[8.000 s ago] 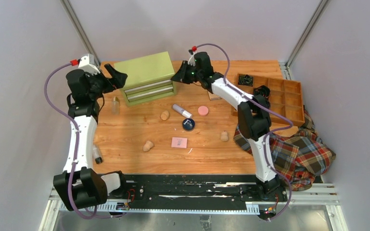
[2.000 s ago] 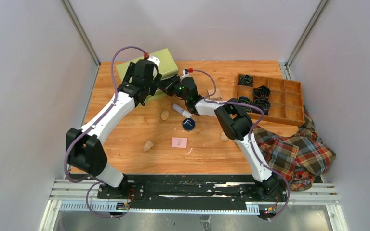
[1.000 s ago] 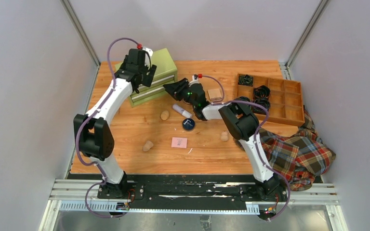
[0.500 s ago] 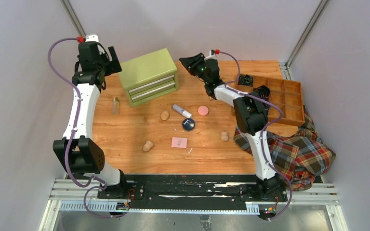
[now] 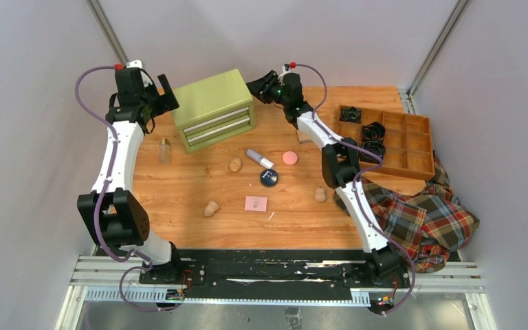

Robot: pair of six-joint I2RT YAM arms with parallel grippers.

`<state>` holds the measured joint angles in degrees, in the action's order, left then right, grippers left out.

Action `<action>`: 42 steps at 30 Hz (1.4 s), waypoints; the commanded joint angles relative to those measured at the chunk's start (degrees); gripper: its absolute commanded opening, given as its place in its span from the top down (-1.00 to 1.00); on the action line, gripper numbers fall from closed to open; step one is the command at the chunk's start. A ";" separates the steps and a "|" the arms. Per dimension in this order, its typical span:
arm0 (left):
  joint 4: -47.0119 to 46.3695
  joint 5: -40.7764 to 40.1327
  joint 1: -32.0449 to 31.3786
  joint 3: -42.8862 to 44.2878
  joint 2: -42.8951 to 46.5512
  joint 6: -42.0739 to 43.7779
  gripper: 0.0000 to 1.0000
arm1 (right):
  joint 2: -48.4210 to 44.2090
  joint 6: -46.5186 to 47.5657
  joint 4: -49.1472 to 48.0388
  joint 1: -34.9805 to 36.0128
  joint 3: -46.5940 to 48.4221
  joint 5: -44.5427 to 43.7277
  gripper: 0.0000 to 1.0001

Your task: Organize the makeup

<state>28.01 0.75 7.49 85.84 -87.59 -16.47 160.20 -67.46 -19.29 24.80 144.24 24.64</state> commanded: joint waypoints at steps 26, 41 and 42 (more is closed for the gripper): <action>-1.99 8.34 0.36 -11.54 3.58 -0.55 -0.96 | -1.47 2.51 -3.05 3.99 2.64 17.13 0.14; -8.01 18.23 -1.11 -16.71 6.94 -4.09 -0.98 | -37.45 10.10 -8.87 -8.52 -51.04 6.87 0.05; -7.91 18.31 -1.54 -16.83 7.25 -3.92 -0.98 | -38.65 9.08 -10.81 -7.99 -54.49 5.81 0.05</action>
<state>22.83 13.08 7.90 69.73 -83.40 -18.68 127.57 -59.20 -22.85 16.29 100.88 36.21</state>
